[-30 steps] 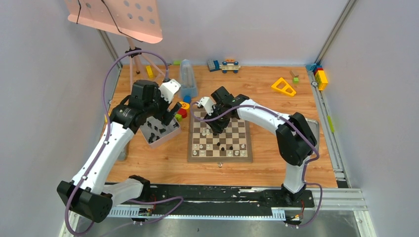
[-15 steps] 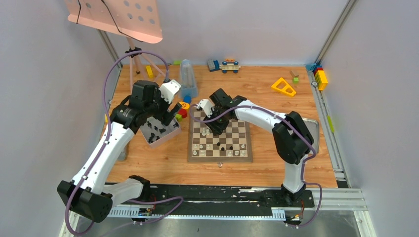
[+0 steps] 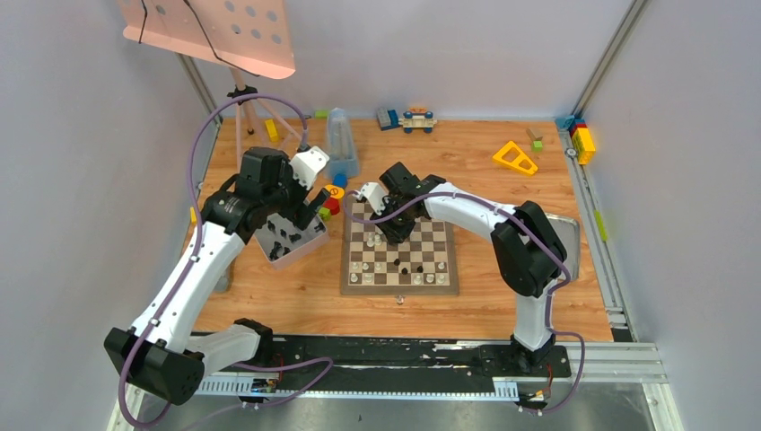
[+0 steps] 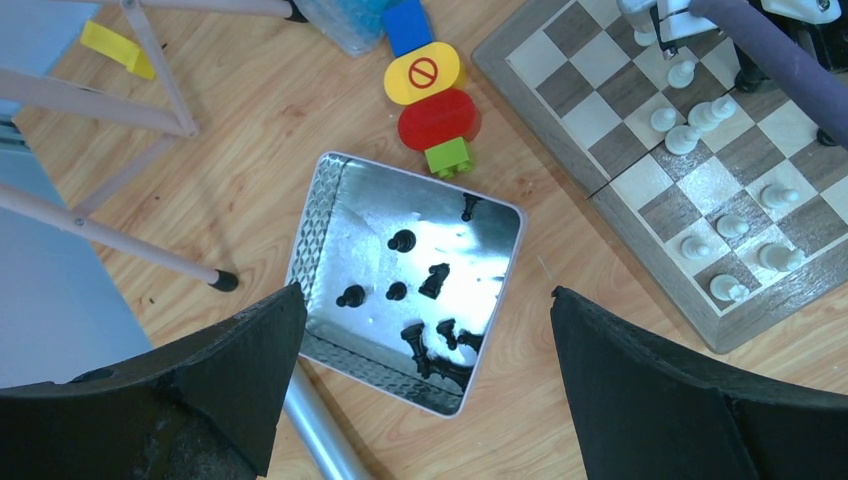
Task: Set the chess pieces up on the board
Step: Pick up the chess piece from the chessboard, then place the chess piece on the chessboard.
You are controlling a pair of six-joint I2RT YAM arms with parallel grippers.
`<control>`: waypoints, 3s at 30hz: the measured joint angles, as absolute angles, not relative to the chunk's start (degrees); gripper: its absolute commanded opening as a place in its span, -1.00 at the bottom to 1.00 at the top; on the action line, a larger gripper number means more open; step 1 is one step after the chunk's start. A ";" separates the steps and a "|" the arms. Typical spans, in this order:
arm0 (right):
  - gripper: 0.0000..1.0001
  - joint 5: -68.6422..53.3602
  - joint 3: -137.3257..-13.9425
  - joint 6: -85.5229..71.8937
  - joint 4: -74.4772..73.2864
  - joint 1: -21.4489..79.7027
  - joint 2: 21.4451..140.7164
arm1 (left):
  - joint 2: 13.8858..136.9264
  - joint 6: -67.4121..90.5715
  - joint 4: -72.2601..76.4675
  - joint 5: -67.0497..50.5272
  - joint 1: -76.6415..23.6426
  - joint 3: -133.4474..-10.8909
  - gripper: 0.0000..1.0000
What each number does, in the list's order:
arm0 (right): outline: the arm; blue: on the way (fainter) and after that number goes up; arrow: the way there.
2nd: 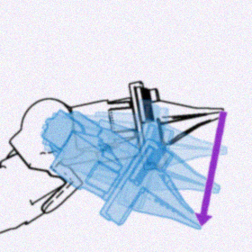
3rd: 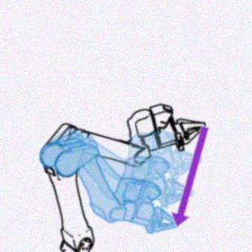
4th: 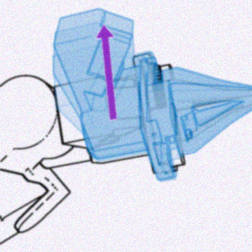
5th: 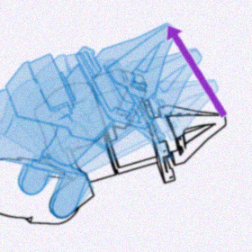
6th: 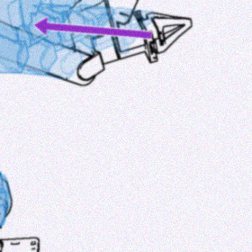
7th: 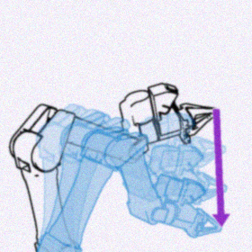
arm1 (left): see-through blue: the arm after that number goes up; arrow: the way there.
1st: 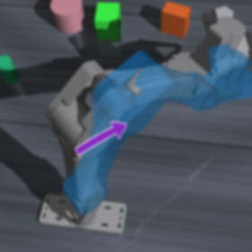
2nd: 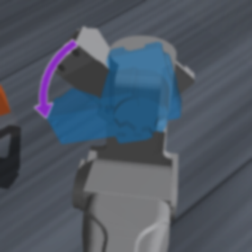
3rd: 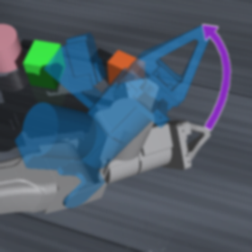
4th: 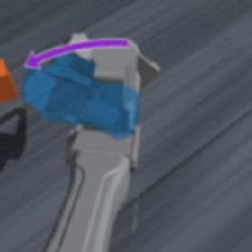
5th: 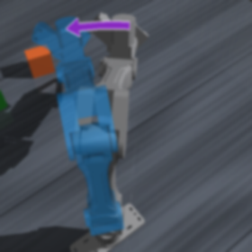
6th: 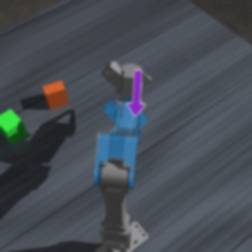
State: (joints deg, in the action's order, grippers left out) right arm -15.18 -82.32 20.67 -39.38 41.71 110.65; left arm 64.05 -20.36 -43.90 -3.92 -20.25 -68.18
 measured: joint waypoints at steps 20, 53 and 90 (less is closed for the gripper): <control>-0.91 -12.03 -96.73 20.93 -41.87 41.71 111.59 | 62.35 -19.22 -43.88 -2.09 -19.92 -67.99 1.00; -0.90 -13.61 -121.40 21.15 -46.70 41.71 135.00 | 57.01 -18.31 -45.52 -2.09 -18.96 -67.33 1.00; 0.07 -11.62 -121.95 21.71 -47.11 42.28 133.78 | 57.01 -18.79 -45.54 -2.09 -18.96 -66.98 1.00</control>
